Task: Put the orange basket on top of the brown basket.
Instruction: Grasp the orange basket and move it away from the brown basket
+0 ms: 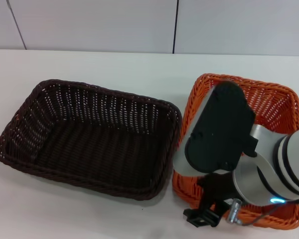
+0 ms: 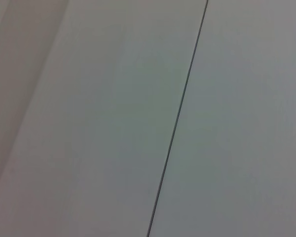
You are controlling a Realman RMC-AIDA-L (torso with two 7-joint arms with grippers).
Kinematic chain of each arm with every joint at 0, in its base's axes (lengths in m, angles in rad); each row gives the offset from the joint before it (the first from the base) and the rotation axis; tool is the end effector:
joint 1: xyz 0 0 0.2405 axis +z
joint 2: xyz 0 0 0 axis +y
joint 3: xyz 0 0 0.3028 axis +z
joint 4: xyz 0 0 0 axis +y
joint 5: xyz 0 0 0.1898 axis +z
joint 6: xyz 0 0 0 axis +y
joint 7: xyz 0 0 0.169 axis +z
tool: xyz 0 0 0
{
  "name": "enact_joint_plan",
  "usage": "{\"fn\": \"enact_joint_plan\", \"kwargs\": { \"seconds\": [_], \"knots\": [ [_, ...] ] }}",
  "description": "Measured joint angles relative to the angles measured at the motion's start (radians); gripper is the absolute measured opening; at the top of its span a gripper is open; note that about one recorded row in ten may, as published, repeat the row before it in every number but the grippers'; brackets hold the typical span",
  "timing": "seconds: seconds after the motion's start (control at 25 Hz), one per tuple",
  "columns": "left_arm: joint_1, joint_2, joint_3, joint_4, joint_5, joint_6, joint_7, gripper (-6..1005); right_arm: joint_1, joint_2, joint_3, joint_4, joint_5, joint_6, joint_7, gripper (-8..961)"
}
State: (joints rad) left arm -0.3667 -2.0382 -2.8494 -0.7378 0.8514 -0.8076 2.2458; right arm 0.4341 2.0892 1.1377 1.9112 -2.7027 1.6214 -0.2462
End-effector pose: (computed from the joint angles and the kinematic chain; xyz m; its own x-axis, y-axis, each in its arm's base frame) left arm -0.4333 0.3427 0.2298 0.5770 -0.3107 0.7554 0.8026 0.3873 -0.4537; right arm 0.1613 0.2635 -0.0883 0.8642 -0.3813 0.3281 -0.2409 -0.8863 -0.3954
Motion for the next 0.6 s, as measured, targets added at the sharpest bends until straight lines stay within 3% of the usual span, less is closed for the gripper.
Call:
{"fn": "enact_joint_plan", "kwargs": {
  "seconds": [0.6],
  "knots": [
    [0.001, 0.002, -0.009, -0.006, 0.000, -0.007, 0.000, 602, -0.023, -0.008, -0.014, -0.082, -0.003, -0.001, 0.015, 633]
  ]
}}
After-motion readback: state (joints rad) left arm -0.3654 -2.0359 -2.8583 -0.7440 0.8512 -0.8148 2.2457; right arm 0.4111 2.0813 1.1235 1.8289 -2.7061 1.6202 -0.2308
